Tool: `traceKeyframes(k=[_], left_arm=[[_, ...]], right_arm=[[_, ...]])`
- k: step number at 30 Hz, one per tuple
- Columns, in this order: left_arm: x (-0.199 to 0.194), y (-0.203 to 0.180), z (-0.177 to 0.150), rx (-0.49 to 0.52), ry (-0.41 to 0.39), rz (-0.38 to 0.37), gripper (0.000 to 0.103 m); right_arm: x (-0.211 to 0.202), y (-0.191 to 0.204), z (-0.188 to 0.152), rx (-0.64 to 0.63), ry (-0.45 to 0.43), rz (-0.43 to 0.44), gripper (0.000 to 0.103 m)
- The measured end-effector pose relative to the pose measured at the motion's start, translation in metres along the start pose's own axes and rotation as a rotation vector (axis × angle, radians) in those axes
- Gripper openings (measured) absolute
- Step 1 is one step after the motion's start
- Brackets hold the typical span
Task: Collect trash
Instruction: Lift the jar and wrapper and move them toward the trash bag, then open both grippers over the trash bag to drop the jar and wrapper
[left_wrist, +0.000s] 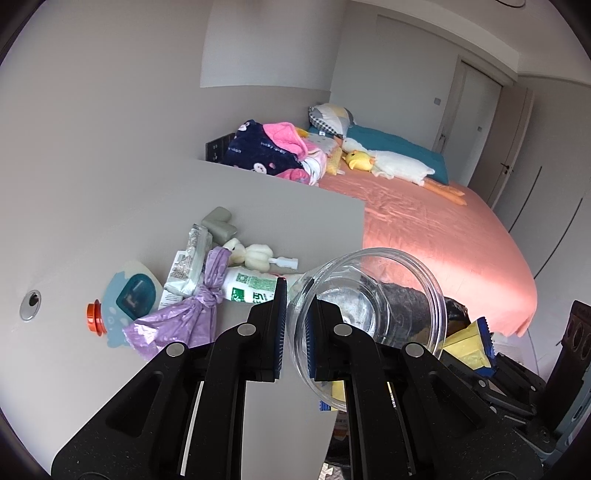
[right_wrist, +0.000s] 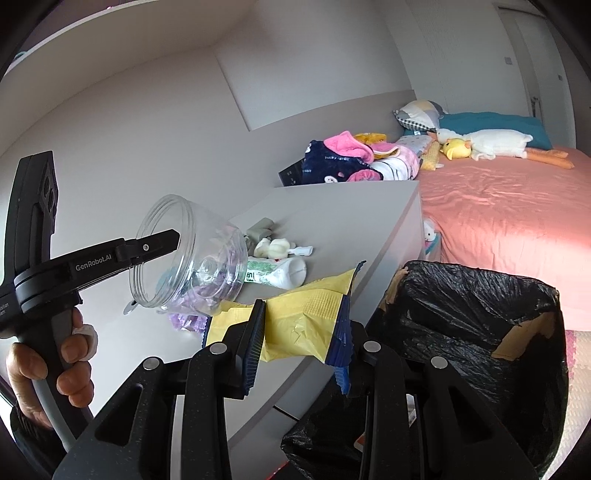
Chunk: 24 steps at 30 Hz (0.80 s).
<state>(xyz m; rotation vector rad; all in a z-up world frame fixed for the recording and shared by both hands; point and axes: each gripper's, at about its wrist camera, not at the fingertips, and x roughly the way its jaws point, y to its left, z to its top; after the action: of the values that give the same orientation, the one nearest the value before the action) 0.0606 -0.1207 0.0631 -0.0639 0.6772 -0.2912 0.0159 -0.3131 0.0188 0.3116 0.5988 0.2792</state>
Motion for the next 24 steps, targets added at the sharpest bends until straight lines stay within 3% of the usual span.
traceKeyframes(k=[10, 13, 14, 24], left_arm=[[0.016, -0.030, 0.001, 0.041, 0.023, -0.038, 0.009], [0.021, -0.038, -0.001, 0.051, 0.032, -0.044, 0.009], [0.023, -0.040, -0.001, 0.053, 0.035, -0.047, 0.009], [0.036, -0.056, -0.002, 0.080, 0.057, -0.070, 0.009]], right_arm=[[-0.020, -0.028, 0.000, 0.035, -0.044, -0.067, 0.034], [-0.028, -0.034, 0.001, 0.031, -0.071, -0.092, 0.014], [-0.031, -0.036, 0.002, 0.036, -0.079, -0.099, 0.011], [-0.045, -0.059, 0.005, 0.075, -0.100, -0.137, 0.009]])
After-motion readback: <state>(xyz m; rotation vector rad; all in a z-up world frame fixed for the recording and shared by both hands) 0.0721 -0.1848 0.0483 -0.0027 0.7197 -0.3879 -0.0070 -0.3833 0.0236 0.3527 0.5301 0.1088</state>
